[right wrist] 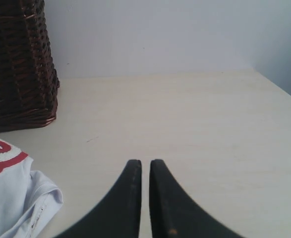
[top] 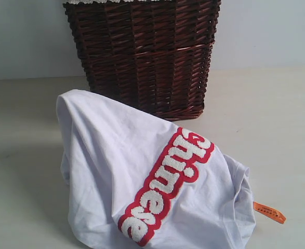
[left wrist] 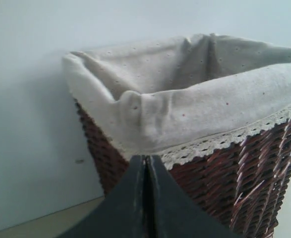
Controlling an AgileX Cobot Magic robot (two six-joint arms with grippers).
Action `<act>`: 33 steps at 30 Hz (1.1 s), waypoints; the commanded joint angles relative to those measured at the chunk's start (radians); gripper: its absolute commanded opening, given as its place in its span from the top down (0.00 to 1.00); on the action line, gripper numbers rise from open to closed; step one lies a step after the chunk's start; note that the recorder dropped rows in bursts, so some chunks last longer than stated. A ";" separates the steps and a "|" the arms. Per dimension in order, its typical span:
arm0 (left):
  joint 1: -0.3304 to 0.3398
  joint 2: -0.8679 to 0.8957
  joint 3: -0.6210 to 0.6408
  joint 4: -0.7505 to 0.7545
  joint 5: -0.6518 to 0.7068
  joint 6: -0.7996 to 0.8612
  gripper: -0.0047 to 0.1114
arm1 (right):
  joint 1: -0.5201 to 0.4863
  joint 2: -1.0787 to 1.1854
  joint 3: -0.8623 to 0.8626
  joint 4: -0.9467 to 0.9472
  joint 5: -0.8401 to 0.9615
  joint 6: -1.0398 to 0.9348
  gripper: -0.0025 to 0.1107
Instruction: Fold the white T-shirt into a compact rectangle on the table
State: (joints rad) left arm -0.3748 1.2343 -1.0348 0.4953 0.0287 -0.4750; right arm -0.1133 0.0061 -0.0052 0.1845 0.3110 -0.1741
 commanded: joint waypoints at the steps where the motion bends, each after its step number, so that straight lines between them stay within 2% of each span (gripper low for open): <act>1: 0.007 -0.208 0.078 -0.029 0.122 -0.034 0.96 | 0.003 -0.006 0.005 0.000 -0.006 -0.005 0.92; 6: 0.007 -0.504 0.245 -0.047 0.126 -0.040 0.96 | 0.003 -0.006 0.005 0.000 -0.006 -0.005 0.92; 9: 0.007 -0.689 0.360 -0.047 0.193 -0.036 0.96 | 0.003 -0.006 0.005 0.000 -0.006 -0.005 0.92; 14: 0.007 -0.917 0.523 -0.048 0.488 -0.036 0.96 | 0.003 -0.006 0.005 0.000 -0.006 -0.005 0.92; 18: 0.007 -1.029 0.598 -0.048 0.726 -0.036 0.96 | 0.003 -0.006 0.005 0.000 -0.006 -0.005 0.92; 28: 0.019 -1.139 0.615 -0.014 0.732 -0.038 0.96 | 0.003 -0.006 0.005 0.000 -0.006 -0.005 0.92; 30: 0.017 -1.171 0.640 -0.018 0.675 -0.023 0.96 | 0.003 -0.006 0.005 0.000 -0.006 -0.005 0.92; 33: 0.017 -1.218 0.742 -0.018 0.516 0.012 0.96 | 0.003 -0.006 0.005 0.000 -0.006 -0.005 0.92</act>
State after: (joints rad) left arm -0.3599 0.0510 -0.3693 0.4753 0.6687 -0.4893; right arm -0.1133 0.0061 -0.0052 0.1845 0.3110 -0.1741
